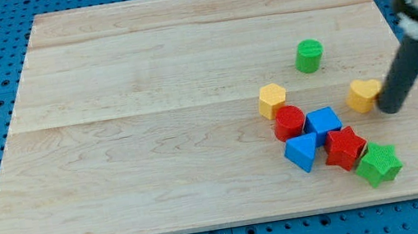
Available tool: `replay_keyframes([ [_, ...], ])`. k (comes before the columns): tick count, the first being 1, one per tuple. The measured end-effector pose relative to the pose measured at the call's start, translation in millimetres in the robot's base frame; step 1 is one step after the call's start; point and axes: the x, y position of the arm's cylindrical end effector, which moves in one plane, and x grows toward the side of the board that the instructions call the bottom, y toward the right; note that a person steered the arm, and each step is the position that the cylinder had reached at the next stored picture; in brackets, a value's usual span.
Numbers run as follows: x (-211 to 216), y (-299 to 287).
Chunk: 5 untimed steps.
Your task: Push the yellow heart to the top center
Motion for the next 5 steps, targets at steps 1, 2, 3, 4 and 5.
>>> replay_keyframes([
  [1, -24, -40],
  [2, -52, -10],
  [3, -65, 14],
  [4, -63, -58],
  [5, -88, -120],
])
